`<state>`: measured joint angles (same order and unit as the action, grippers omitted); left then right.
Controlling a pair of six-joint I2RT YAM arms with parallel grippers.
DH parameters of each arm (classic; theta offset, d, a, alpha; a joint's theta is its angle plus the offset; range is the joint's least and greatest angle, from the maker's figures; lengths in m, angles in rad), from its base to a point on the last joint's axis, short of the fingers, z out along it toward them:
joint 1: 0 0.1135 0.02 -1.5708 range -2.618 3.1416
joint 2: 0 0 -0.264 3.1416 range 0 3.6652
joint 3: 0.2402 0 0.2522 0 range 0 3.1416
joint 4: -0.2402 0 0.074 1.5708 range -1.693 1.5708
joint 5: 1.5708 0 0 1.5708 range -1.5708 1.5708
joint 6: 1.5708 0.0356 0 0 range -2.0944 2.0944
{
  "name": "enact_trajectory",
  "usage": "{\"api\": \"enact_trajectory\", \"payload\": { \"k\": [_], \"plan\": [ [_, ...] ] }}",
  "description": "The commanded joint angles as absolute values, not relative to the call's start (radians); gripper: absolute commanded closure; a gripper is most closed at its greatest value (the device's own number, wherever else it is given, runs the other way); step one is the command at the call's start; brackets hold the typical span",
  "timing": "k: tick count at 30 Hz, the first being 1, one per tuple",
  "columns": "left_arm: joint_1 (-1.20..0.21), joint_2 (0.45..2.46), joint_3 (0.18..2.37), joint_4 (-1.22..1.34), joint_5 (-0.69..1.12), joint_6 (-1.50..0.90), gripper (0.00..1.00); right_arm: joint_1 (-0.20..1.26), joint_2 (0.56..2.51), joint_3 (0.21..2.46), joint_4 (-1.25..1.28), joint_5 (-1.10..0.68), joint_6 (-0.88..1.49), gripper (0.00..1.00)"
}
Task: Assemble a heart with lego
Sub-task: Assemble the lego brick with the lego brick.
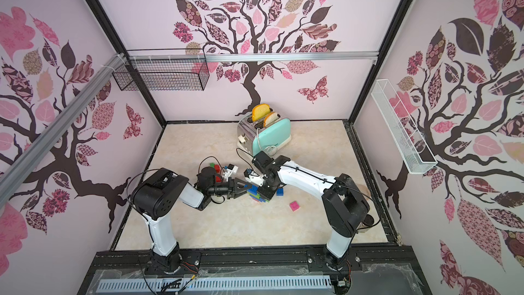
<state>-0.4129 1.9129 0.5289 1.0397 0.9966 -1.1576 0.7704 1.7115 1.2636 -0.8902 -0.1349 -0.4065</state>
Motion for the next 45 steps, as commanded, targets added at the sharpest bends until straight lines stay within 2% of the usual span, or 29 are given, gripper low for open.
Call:
{"api": "enact_trajectory", "payload": {
  "k": [1,14,28,32,38,42,45],
  "plan": [
    [-0.417,1.91,0.525,1.045,0.998,-1.157,0.63,0.801,1.753,1.268,-0.876,-0.078,-0.386,0.77],
    [-0.417,1.905,0.525,1.045,0.996,-1.161,0.63,0.849,1.797,1.311,-0.899,0.038,-0.277,0.78],
    [-0.416,1.904,0.52,1.051,0.997,-1.161,0.63,0.884,1.861,1.384,-0.905,0.019,-0.233,0.77],
    [-0.416,1.904,0.519,1.049,0.997,-1.158,0.63,0.879,1.821,1.389,-0.893,0.009,-0.218,0.65],
    [-0.412,1.904,0.518,1.045,0.997,-1.154,0.63,0.837,1.717,1.366,-0.884,-0.085,-0.221,0.34],
    [-0.41,1.902,0.516,1.043,0.994,-1.154,0.63,0.772,1.666,1.342,-0.889,-0.135,-0.212,0.24],
    [-0.407,1.897,0.514,1.031,0.989,-1.149,0.63,0.682,1.625,1.304,-0.88,-0.13,-0.167,0.22]
  ]
}}
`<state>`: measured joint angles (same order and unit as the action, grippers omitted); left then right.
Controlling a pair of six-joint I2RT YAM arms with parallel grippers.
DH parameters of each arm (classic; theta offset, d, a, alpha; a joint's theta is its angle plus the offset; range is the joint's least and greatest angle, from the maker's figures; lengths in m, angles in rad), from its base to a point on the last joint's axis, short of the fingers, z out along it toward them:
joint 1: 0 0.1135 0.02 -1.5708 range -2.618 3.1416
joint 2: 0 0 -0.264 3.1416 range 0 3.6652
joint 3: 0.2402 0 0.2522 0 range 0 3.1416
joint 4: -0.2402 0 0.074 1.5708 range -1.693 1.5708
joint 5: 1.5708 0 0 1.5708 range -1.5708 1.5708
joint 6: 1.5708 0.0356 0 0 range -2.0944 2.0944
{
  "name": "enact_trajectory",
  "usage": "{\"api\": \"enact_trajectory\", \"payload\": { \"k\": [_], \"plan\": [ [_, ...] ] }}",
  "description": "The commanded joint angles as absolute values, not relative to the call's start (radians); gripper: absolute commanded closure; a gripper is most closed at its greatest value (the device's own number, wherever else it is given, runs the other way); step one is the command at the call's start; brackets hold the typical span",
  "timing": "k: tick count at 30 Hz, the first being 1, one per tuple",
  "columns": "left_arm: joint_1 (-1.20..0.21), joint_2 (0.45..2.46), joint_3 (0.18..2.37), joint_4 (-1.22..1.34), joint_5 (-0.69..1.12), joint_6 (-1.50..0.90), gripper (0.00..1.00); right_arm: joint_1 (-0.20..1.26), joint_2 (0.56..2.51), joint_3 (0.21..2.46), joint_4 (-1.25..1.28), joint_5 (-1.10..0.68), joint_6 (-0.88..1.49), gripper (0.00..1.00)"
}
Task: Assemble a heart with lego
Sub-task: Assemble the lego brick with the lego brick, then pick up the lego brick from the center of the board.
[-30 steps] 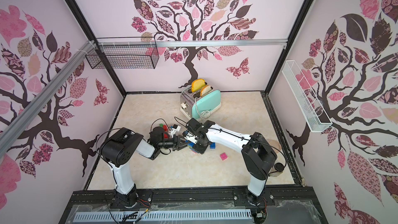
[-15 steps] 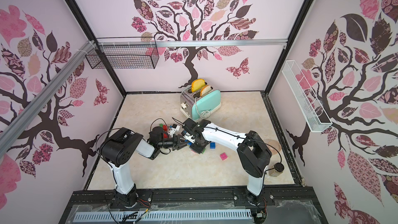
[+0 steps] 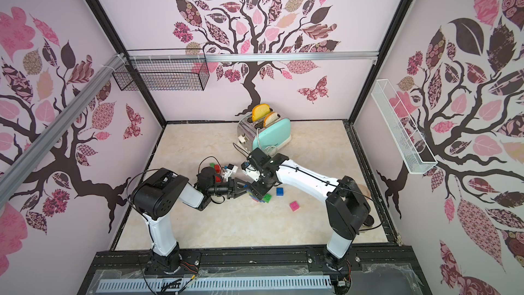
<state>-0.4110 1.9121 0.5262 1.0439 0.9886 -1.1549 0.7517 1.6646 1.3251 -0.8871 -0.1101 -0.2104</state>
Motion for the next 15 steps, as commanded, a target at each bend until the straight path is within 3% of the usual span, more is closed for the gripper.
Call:
{"api": "enact_trajectory", "payload": {
  "k": [1,5,15],
  "plan": [
    [-0.404,1.895,0.514,1.025,0.989,-1.144,0.63,0.649,1.612,1.284,-0.868,-0.106,-0.134,0.21],
    [-0.403,1.902,0.518,1.032,0.989,-1.148,0.63,0.55,1.617,1.238,-0.89,-0.04,-0.041,0.22],
    [-0.403,1.905,0.515,1.045,0.988,-1.158,0.63,0.562,1.649,1.121,-0.808,-0.099,0.077,0.27]
  ]
}}
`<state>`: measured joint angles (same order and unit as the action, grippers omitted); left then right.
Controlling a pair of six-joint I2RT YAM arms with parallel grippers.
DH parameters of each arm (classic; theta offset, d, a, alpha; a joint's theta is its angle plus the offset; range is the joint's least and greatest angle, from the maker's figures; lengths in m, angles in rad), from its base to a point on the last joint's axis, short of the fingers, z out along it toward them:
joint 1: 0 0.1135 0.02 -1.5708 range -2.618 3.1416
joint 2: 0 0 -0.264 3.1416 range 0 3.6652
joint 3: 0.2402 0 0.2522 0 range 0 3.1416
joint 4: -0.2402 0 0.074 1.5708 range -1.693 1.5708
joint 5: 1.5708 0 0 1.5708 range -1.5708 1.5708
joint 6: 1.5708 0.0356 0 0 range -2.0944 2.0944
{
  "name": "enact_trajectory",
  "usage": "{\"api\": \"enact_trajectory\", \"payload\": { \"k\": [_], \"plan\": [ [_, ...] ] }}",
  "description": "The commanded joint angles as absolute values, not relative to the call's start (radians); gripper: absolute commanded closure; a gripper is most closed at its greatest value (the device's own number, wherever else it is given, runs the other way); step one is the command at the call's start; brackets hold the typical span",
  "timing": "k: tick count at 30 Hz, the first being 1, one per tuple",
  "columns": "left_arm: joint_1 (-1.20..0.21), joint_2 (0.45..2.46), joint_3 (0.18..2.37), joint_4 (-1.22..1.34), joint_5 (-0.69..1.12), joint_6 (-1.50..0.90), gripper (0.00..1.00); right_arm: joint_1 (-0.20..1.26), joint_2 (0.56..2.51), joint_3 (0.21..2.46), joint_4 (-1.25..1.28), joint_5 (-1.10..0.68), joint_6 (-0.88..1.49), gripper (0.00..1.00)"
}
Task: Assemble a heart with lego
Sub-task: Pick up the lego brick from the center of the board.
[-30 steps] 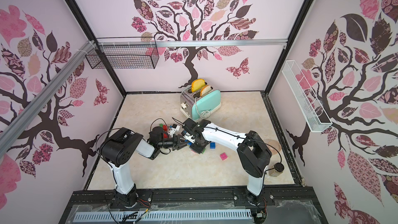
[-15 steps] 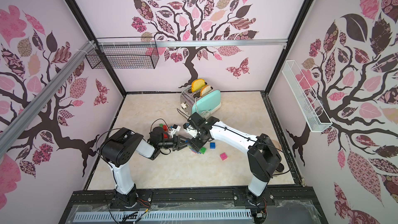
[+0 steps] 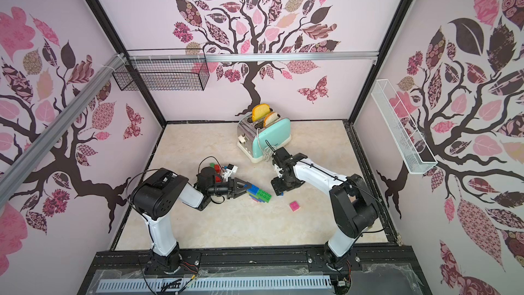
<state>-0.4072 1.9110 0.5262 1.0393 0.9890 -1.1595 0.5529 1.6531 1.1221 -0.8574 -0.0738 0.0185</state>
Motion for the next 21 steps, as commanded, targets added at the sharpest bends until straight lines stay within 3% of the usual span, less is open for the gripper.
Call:
{"api": "enact_trajectory", "payload": {
  "k": [1,11,21],
  "plan": [
    [-0.402,1.905,0.516,1.045,0.987,-1.159,0.63,0.566,1.656,1.118,-0.8,-0.087,0.09,0.28],
    [-0.403,1.898,0.507,1.051,0.986,-1.163,0.63,0.595,1.727,1.123,-0.72,-0.026,0.089,0.34],
    [-0.403,1.901,0.508,1.053,0.988,-1.163,0.63,0.595,1.761,1.131,-0.704,0.004,0.082,0.62]
  ]
}}
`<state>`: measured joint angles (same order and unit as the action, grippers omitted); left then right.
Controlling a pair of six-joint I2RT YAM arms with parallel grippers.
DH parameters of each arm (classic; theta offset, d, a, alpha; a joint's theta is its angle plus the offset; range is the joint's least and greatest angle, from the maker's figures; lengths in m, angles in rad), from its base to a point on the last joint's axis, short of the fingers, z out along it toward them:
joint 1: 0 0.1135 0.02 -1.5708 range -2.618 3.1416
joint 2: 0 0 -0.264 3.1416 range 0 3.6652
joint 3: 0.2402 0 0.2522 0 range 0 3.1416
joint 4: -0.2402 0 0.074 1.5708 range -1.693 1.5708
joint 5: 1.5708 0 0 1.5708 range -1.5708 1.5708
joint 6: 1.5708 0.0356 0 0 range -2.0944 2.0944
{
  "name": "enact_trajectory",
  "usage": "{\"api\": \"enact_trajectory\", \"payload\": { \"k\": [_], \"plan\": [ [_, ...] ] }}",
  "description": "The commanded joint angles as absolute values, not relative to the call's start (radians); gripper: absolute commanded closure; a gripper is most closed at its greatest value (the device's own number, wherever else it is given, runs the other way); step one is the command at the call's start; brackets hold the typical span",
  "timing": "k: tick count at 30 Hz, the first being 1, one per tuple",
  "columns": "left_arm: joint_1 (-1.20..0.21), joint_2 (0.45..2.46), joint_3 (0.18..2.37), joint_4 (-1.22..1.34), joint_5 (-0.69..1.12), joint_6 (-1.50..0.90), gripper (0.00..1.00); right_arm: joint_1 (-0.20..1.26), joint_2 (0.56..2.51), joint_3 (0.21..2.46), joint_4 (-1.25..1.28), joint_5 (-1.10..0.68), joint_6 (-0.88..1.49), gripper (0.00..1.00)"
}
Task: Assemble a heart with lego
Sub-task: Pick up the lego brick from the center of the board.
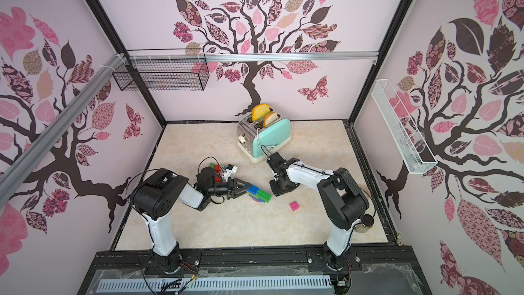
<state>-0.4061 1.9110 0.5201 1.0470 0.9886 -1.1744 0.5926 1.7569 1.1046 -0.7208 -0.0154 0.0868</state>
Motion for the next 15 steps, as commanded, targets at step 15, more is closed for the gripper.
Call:
{"api": "enact_trajectory", "payload": {
  "k": [15],
  "plan": [
    [-0.411,1.933,0.515,1.068,0.989,-1.164,0.6,0.593,1.554,1.215,-0.837,-0.116,-0.109,0.75]
  ]
}}
